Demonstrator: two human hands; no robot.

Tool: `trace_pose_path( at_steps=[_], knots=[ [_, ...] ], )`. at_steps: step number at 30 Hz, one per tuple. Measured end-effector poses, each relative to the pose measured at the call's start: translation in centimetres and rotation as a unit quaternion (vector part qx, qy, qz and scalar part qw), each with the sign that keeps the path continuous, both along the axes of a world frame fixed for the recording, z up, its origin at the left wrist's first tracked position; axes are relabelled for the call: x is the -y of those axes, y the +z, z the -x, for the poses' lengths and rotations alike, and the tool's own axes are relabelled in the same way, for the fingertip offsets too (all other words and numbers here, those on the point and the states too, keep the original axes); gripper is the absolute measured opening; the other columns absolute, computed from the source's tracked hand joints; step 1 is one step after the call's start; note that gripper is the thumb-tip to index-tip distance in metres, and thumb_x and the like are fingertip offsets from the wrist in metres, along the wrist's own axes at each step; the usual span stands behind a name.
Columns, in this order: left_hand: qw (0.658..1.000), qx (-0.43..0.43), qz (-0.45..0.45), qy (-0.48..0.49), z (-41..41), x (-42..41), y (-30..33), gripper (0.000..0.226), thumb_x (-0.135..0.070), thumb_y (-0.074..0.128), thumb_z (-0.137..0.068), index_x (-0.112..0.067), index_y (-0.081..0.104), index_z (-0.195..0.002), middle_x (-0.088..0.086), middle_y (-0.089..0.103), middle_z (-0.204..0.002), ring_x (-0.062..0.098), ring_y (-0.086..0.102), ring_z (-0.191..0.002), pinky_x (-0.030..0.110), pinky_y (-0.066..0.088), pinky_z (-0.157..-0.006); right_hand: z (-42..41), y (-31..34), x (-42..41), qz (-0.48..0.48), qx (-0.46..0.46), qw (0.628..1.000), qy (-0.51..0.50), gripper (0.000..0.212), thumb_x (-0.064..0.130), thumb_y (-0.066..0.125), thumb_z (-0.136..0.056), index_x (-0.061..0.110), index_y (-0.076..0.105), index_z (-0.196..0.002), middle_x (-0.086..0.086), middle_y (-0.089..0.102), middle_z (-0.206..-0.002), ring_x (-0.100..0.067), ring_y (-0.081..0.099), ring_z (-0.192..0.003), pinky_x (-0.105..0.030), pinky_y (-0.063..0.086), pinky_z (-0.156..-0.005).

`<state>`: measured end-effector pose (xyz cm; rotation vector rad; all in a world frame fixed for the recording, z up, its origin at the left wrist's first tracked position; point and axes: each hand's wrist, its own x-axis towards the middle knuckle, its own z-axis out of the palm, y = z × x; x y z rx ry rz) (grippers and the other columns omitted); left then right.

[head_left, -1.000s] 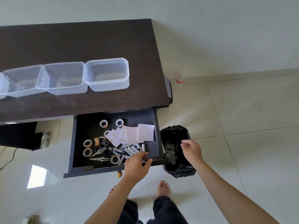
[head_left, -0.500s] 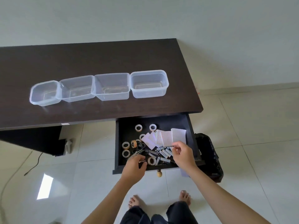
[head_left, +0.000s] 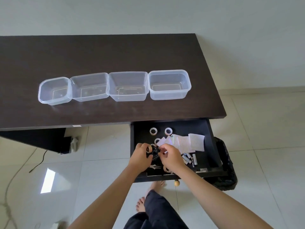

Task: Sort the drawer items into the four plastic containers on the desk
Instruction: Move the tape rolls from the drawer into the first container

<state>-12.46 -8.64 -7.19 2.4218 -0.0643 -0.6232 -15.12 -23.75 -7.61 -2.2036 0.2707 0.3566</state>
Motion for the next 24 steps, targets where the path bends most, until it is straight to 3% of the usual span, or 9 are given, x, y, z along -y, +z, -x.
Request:
trace_pose_path(
  at_steps=[3,6,10,13,16,19,24],
  knots=[
    [0.997,-0.036,-0.045,-0.045,-1.8,0.6,-1.0,0.063,-0.016,0.066,-0.084,-0.014,0.036,-0.139,0.006,0.036,-0.140,0.024,0.052,-0.118,0.030,0.046,-0.099,-2.3,-1.1,0.0,0.014,-0.017,0.999,0.026,0.025,0.015,0.063,-0.086,0.015,0.062,-0.111,-0.002,0.063,-0.106,-0.016,0.061,-0.087,-0.029,0.052,-0.077],
    [0.989,-0.065,-0.094,-0.089,-3.8,0.7,-2.1,0.071,-0.013,0.070,-0.078,-0.014,0.034,-0.139,0.007,0.035,-0.140,0.025,0.051,-0.118,0.033,0.049,-0.098,-4.2,-2.4,-0.2,0.016,-0.029,0.998,0.045,0.030,0.016,0.067,-0.084,0.016,0.061,-0.114,-0.001,0.060,-0.110,-0.015,0.059,-0.097,-0.031,0.052,-0.084],
    [0.982,-0.091,-0.124,-0.106,-5.6,0.5,-3.3,0.063,-0.014,0.068,-0.077,-0.013,0.041,-0.134,0.009,0.041,-0.133,0.028,0.054,-0.112,0.037,0.052,-0.092,-6.6,-3.9,-0.2,0.054,-0.025,0.998,0.034,0.030,0.017,0.065,-0.084,0.017,0.061,-0.113,-0.002,0.058,-0.114,-0.021,0.052,-0.109,-0.033,0.048,-0.086],
    [0.987,-0.083,-0.102,-0.094,-6.8,0.6,-3.9,0.058,-0.021,0.064,-0.082,-0.014,0.040,-0.135,0.008,0.043,-0.131,0.027,0.053,-0.113,0.038,0.051,-0.095,-8.7,-4.3,0.3,0.159,-0.007,0.987,0.024,0.034,0.021,0.063,-0.084,0.019,0.060,-0.118,-0.004,0.056,-0.122,-0.028,0.045,-0.116,-0.038,0.041,-0.093],
    [0.990,-0.065,-0.085,-0.091,-8.0,1.2,-4.2,0.065,-0.020,0.061,-0.082,-0.018,0.034,-0.141,0.006,0.039,-0.137,0.029,0.043,-0.124,0.039,0.047,-0.099,-10.2,-4.6,1.3,0.233,-0.053,0.971,0.030,0.041,0.025,0.063,-0.083,0.026,0.055,-0.124,-0.004,0.047,-0.131,-0.033,0.041,-0.118,-0.044,0.036,-0.097],
    [0.985,-0.050,-0.107,-0.123,-9.2,1.8,-4.6,0.068,-0.025,0.062,-0.084,-0.026,0.029,-0.144,0.005,0.032,-0.143,0.030,0.037,-0.127,0.042,0.050,-0.093,-10.7,-5.2,2.2,0.208,-0.099,0.972,0.042,0.041,0.030,0.064,-0.084,0.028,0.054,-0.123,-0.002,0.043,-0.131,-0.032,0.040,-0.118,-0.044,0.038,-0.097],
    [0.974,-0.044,-0.157,-0.156,-11.0,2.9,-5.4,0.065,-0.029,0.059,-0.086,-0.031,0.029,-0.144,0.010,0.027,-0.144,0.033,0.038,-0.126,0.042,0.053,-0.086,-10.1,-5.8,2.5,0.209,-0.075,0.972,0.075,0.040,0.044,0.066,-0.079,0.021,0.059,-0.110,-0.003,0.057,-0.117,-0.034,0.047,-0.111,-0.040,0.040,-0.089]
  ],
)
